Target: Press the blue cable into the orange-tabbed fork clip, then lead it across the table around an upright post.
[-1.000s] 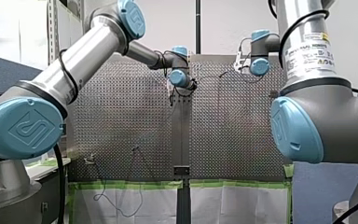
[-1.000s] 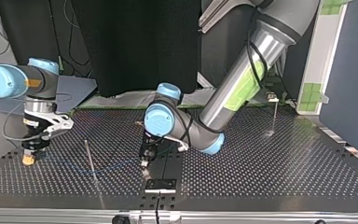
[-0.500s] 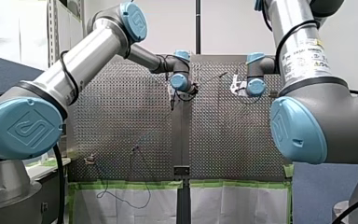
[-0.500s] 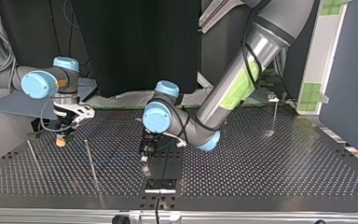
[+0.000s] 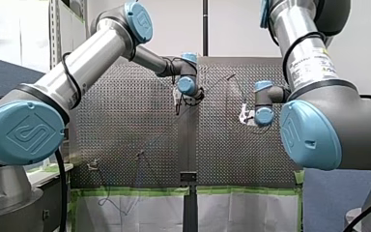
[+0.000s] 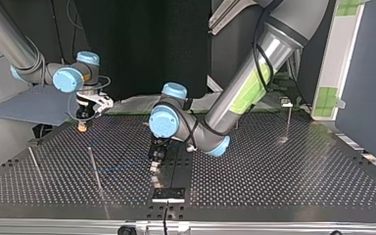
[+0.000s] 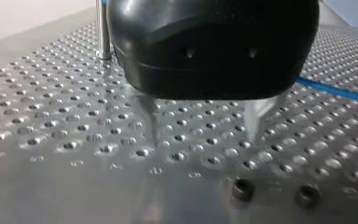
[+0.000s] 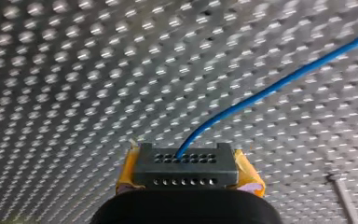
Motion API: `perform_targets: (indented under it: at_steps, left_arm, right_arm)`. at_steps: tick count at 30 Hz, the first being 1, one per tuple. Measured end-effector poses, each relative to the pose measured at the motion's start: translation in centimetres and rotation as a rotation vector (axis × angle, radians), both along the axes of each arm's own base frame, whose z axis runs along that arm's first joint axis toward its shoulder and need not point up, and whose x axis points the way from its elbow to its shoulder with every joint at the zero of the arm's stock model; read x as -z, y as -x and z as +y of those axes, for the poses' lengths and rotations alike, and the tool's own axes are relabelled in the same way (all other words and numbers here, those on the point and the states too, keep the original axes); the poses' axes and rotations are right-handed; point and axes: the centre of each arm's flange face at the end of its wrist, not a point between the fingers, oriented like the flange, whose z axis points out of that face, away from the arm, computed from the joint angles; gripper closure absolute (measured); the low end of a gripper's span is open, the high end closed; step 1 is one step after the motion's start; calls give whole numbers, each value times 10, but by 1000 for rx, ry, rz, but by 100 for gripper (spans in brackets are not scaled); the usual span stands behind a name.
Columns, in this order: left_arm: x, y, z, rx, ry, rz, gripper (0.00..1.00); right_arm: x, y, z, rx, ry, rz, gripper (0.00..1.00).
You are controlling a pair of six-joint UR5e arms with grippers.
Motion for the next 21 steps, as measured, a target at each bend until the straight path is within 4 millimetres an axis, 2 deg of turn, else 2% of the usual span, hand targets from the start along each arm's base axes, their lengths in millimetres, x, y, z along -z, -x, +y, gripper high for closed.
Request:
perform_targets:
  at_steps: [12,21]
  left_arm:
    - [2,9,-6,7,-22,18,0]
    - [3,12,-9,12,-26,25,0]
  right_arm:
    - [83,14,6,25,-54,34,100]
    - [134,22,4,39,-68,44,100]
